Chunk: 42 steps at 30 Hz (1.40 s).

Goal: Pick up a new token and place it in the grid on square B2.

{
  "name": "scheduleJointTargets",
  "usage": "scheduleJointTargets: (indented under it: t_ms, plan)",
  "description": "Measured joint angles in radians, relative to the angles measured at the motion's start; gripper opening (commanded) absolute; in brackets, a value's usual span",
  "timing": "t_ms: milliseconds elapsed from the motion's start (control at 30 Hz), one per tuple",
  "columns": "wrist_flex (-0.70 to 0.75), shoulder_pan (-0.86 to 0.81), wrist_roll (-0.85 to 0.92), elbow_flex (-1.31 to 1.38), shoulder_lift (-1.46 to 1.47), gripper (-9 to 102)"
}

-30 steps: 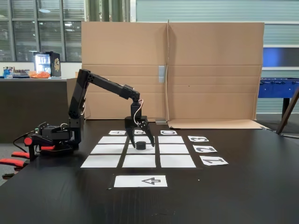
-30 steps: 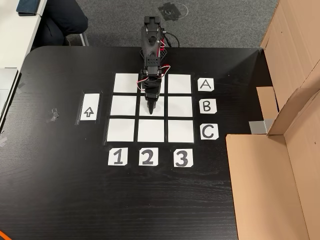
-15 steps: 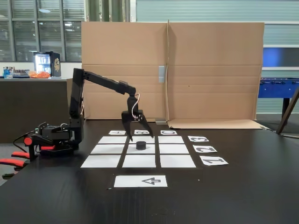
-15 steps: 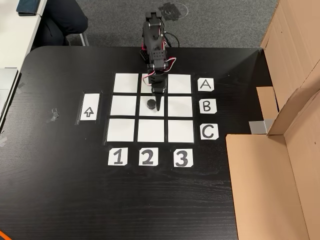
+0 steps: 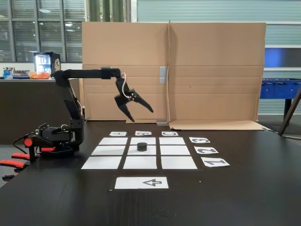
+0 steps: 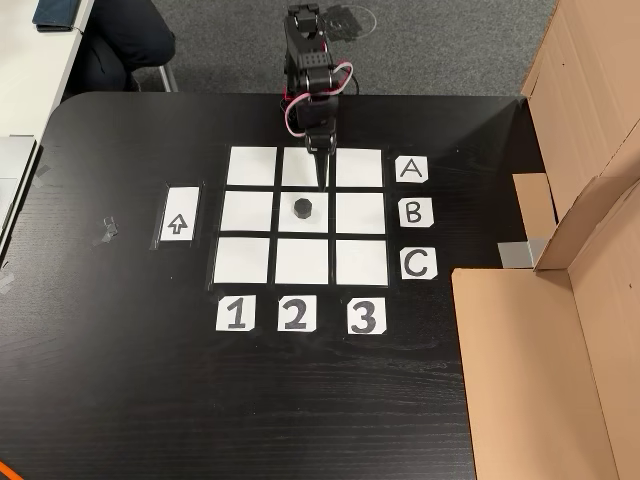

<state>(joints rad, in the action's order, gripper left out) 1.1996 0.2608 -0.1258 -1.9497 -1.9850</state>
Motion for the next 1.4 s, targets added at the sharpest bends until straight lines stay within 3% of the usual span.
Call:
scheduleJointTargets:
  t_ms: [400,1033,1400]
  plan:
    - [0.014,0.114,-0.014,-0.058,-0.411,35]
    - [0.014,0.939,-0.032,-0.173,-0.963,27]
    - [-0.025,1.178,-0.041,-0.327,-1.189,21]
